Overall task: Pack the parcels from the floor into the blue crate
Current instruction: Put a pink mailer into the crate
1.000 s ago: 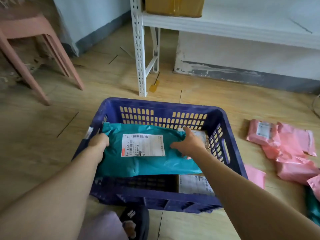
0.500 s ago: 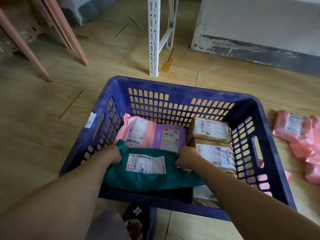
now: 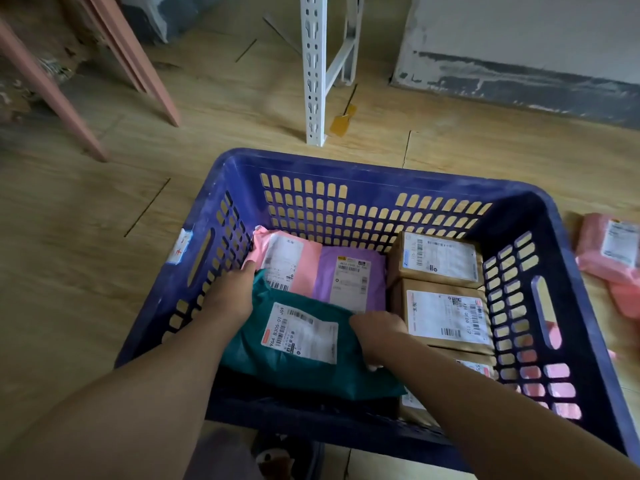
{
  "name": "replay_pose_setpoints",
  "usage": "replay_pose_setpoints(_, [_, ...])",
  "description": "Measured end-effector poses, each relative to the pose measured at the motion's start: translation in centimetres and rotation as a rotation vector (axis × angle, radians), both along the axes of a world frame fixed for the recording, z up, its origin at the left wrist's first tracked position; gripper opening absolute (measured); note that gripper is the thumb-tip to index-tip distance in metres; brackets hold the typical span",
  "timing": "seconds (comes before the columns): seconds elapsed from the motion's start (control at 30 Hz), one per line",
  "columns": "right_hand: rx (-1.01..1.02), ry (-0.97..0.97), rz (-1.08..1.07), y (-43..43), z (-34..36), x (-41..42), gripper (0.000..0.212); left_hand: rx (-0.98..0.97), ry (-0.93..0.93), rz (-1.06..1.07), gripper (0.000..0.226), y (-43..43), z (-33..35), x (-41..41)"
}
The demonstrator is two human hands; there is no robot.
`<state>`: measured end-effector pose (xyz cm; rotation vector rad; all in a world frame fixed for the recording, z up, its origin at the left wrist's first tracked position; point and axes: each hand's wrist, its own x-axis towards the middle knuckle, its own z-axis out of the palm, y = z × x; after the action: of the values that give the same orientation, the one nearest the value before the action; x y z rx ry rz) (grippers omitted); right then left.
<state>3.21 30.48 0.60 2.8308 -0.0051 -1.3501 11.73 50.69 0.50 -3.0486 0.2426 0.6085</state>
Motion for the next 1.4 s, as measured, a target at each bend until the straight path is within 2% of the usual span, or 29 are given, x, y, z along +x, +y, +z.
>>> replay_pose_setpoints(0.07, [-0.014, -0.02, -0.019, -0.3, 0.4, 0.6, 0.059, 0.035, 0.001, -0.018, 0.045, 0.2, 0.2, 0.0])
replay_pose_setpoints(0.17, [0.097, 0.203, -0.079, -0.5, -0.2, 1.0, 0.052, 0.106, -0.04, -0.156, 0.067, -0.1, 0.3, -0.2])
replay_pose_setpoints(0.2, [0.122, 0.287, -0.065, -0.2, -0.5, 0.7, 0.047, 0.143, -0.058, -0.24, 0.07, -0.4, 0.3, -0.3])
replay_pose_setpoints(0.27, [0.09, 0.333, 0.086, 0.3, -1.6, 0.1, 0.047, 0.176, -0.001, -0.335, 0.066, -1.2, 0.1, -0.6])
replay_pose_setpoints(0.3, [0.063, 0.33, 0.181, 0.7, -2.4, -0.2, 0.05, 0.193, 0.1, -0.313, 0.07, -1.4, 0.0, -0.8])
replay_pose_setpoints(0.37, [-0.002, 0.372, 0.295, 1.5, -3.7, -0.8, 0.052, 0.216, 0.416, -0.195, 0.095, -1.5, -0.6, -1.2])
replay_pose_setpoints(0.43, [-0.02, 0.388, 0.324, 1.8, -4.0, -0.9, 0.047, 0.298, 0.717, -0.101, 0.118, -1.1, -1.5, -1.2])
replay_pose_setpoints(0.47, [0.005, 0.353, 0.294, 1.8, -3.7, -0.8, 0.041, 0.337, 0.823, -0.074, 0.122, -0.9, -1.9, -1.1])
replay_pose_setpoints(0.5, [0.04, 0.274, 0.247, 1.6, -3.5, -0.6, 0.035, 0.35, 0.905, -0.059, 0.12, -0.7, -2.1, -1.0])
replay_pose_setpoints(0.57, [0.111, 0.045, 0.114, 1.0, -2.8, 0.0, 0.029, 0.274, 0.967, -0.067, 0.095, -0.5, -2.1, -0.8])
replay_pose_setpoints(0.6, [0.132, -0.037, 0.074, 0.7, -2.4, 0.3, 0.032, 0.209, 0.911, -0.091, 0.079, -0.3, -2.0, -0.7])
replay_pose_setpoints(0.67, [0.184, -0.03, 0.041, 0.3, -2.1, 0.5, 0.043, 0.127, 0.631, -0.114, 0.061, -0.2, -1.7, -0.7])
replay_pose_setpoints(0.7, [0.201, 0.034, 0.038, 0.2, -2.1, 0.4, 0.054, 0.105, 0.486, -0.109, 0.062, -0.2, -1.8, -0.6])
replay_pose_setpoints(0.73, [0.2, 0.108, 0.027, 0.2, -2.2, 0.2, 0.066, 0.094, 0.419, -0.094, 0.069, -0.1, -2.0, -0.4])
replay_pose_setpoints(0.8, [0.157, 0.218, 0.024, 0.2, -2.6, 0.0, 0.084, 0.139, 0.551, -0.057, 0.102, 0.0, -2.8, -0.1])
replay_pose_setpoints(0.87, [0.128, 0.25, 0.034, 0.5, -3.0, 0.2, 0.091, 0.256, 0.757, -0.058, 0.123, 0.0, -4.0, 0.1])
replay_pose_setpoints(0.93, [0.105, 0.256, 0.062, 1.0, -3.2, 0.2, 0.092, 0.347, 0.838, -0.081, 0.129, 0.1, -4.7, 0.2])
replay_pose_setpoints(1.03, [0.066, 0.247, 0.117, 1.4, -3.4, -0.2, 0.095, 0.413, 0.819, -0.117, 0.126, 0.2, -5.0, 0.3])
replay_pose_setpoints(1.13, [0.09, 0.231, 0.117, 1.1, -2.9, -0.4, 0.09, 0.3, 0.749, -0.112, 0.106, 0.0, -4.3, -0.1])
replay_pose_setpoints(1.2, [0.134, 0.192, 0.088, 0.6, -2.4, -0.3, 0.075, 0.189, 0.548, -0.12, 0.072, 0.0, -3.6, 0.1])
replay_pose_setpoints(1.27, [0.177, 0.094, 0.02, 0.1, -1.4, -0.2, 0.058, 0.167, 0.349, -0.154, 0.039, -0.7, -1.9, 0.6])
replay_pose_setpoints(1.33, [0.218, -0.04, -0.077, -0.7, 0.0, -0.1, 0.047, 0.143, 0.284, -0.183, 0.029, -1.9, -0.2, 1.1])
replay_pose_setpoints(1.4, [0.251, -0.147, -0.171, -1.6, 1.6, 0.0, 0.043, 0.044, 0.299, -0.193, 0.032, -3.5, 1.3, 1.2])
